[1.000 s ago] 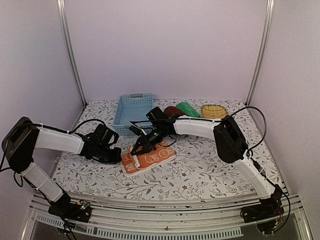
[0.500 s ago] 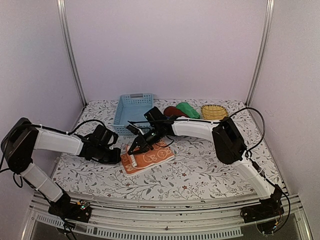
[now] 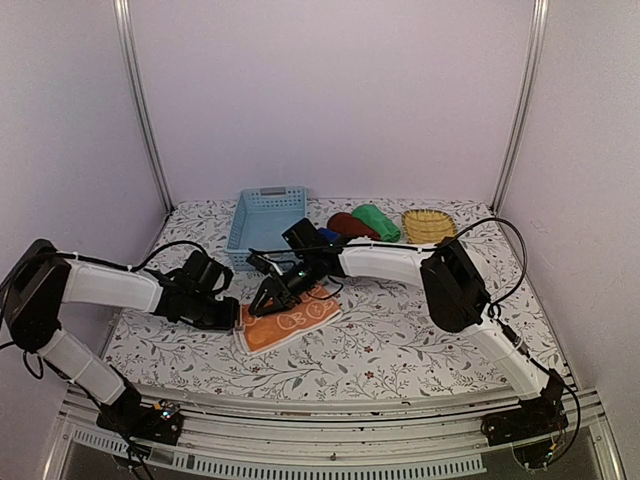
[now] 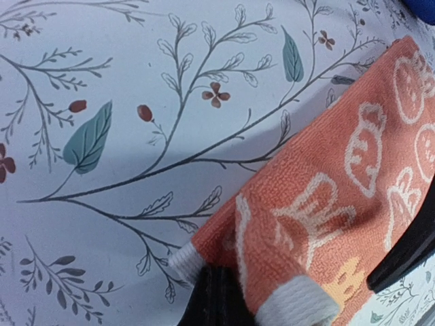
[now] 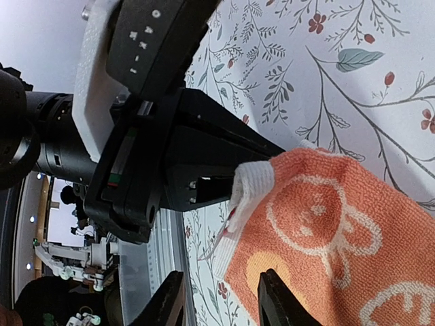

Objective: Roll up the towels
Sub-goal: Fold the towel at the center of the board, then move the towel to the center of the board.

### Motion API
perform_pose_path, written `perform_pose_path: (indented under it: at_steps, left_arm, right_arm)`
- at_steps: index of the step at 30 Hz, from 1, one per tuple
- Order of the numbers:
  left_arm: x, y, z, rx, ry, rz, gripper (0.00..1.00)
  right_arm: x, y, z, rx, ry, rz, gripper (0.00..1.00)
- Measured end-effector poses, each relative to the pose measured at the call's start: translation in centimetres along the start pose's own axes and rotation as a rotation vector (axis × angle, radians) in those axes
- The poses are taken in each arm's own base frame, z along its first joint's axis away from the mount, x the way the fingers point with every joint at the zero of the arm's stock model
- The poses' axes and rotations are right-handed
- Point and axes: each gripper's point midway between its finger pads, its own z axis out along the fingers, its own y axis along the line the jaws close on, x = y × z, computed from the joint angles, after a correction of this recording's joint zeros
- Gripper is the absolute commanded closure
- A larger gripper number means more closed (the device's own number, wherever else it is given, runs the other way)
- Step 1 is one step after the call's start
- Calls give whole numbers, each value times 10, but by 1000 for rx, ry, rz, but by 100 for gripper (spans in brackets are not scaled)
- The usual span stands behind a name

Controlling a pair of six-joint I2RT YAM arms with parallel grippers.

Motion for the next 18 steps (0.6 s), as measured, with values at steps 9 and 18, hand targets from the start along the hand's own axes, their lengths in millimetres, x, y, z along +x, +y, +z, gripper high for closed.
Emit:
perform_pose_path:
  at_steps: [9,18]
  left_arm:
    - [-15,11,-40,-66,-90,-51,100]
    - [-39,3,-65,-43,-174,-90,100]
  right_arm:
    - [-2,-3,-29,6,-16,-61,62]
    - [-38,-25,-124,158,-154,-206,66]
